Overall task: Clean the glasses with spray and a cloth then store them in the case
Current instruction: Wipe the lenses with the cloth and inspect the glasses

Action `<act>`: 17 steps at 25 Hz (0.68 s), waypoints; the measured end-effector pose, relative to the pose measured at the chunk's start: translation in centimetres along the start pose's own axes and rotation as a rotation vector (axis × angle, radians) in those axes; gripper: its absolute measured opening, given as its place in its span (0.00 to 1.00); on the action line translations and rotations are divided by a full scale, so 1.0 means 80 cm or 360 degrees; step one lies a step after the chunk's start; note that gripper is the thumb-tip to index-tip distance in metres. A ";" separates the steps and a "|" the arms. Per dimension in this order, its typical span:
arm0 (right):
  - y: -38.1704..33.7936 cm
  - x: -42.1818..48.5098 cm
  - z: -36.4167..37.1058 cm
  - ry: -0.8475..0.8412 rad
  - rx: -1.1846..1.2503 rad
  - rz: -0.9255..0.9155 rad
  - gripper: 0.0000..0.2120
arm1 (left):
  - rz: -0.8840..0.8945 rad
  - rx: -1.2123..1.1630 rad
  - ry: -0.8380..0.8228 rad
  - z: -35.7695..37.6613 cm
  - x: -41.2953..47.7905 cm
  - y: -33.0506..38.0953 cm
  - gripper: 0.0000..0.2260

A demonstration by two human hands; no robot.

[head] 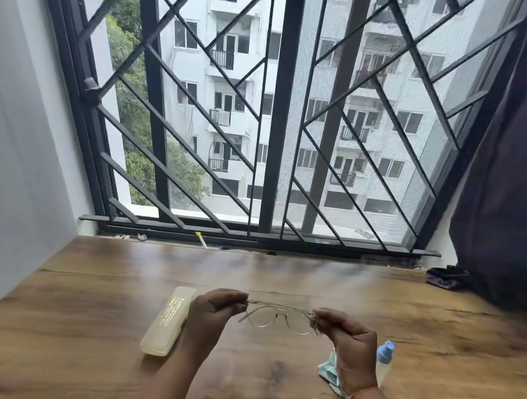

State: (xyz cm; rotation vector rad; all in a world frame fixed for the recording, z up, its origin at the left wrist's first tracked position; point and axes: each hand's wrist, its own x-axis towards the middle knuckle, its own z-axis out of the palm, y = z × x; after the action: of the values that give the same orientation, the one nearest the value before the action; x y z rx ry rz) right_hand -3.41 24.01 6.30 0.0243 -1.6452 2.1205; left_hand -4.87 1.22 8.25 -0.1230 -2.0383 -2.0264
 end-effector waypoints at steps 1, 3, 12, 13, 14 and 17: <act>0.001 -0.001 0.000 0.0005 0.0005 0.0008 0.22 | -0.0012 0.0004 -0.0001 -0.001 -0.001 -0.002 0.15; 0.004 -0.003 0.000 0.0009 0.0006 0.0023 0.21 | -0.0035 0.0030 -0.0006 -0.003 -0.003 -0.006 0.15; 0.032 -0.019 -0.017 -0.0003 -0.0268 0.0254 0.19 | -0.0390 -0.0015 0.0085 0.006 -0.009 -0.040 0.17; 0.039 -0.019 -0.020 -0.0010 -0.0356 0.0289 0.20 | -0.0439 -0.0001 0.0091 0.007 -0.011 -0.045 0.17; 0.045 -0.018 -0.022 -0.0024 -0.0429 0.0329 0.22 | -0.0477 0.0024 0.0097 0.008 -0.012 -0.049 0.16; 0.056 -0.017 -0.025 -0.0030 -0.0566 0.0411 0.25 | -0.0546 0.0128 0.0092 0.007 -0.014 -0.062 0.14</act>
State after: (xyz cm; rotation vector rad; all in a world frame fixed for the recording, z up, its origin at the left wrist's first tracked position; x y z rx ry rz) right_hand -3.28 24.60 1.24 -0.2948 -2.1101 1.9723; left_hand -5.06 1.81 3.13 0.3186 -2.2237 -2.1019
